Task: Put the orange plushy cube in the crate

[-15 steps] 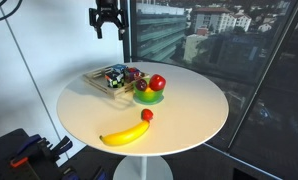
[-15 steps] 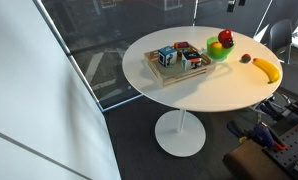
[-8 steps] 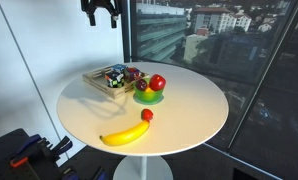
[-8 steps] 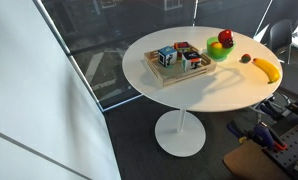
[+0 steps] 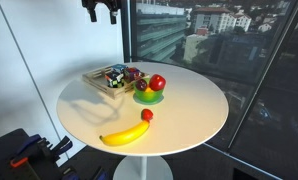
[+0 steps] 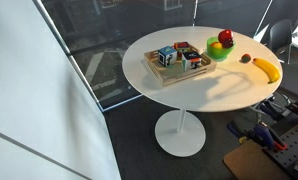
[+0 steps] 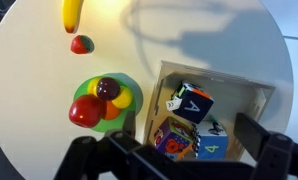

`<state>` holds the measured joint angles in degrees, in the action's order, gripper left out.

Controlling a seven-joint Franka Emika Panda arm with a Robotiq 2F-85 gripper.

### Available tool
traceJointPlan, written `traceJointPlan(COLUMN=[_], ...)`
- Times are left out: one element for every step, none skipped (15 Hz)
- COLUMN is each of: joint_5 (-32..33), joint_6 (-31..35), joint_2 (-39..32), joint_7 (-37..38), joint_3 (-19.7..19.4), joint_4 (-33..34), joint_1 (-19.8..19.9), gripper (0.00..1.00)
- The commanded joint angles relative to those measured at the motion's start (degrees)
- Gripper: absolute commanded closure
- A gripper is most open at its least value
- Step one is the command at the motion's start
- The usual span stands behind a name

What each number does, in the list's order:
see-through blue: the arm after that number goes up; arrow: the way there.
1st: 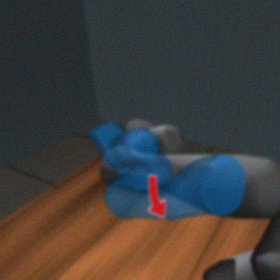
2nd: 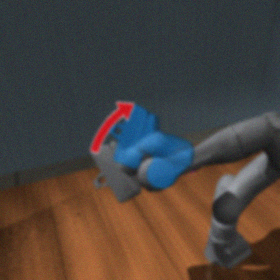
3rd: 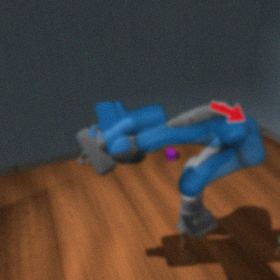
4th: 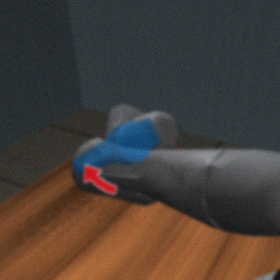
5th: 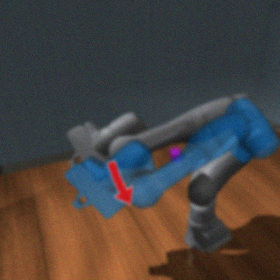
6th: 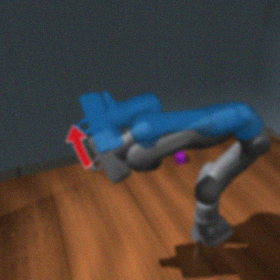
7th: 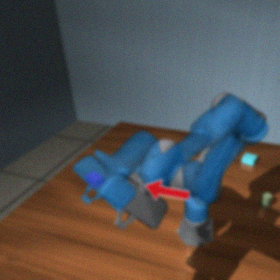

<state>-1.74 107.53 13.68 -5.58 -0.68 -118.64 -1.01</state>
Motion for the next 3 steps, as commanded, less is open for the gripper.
traceJointPlan(joint_5=[-0.02, -0.02, -0.02], joint_6=[-0.12, -0.12, -0.12], joint_2=[-0.11, -0.17, -0.18], joint_7=[0.0, 0.0, 0.0], joint_3=[0.1, 0.11, 0.11], joint_4=[0.11, 0.11, 0.11], joint_1=[0.09, 0.09, 0.09], gripper=[0.0, 0.0, 0.0])
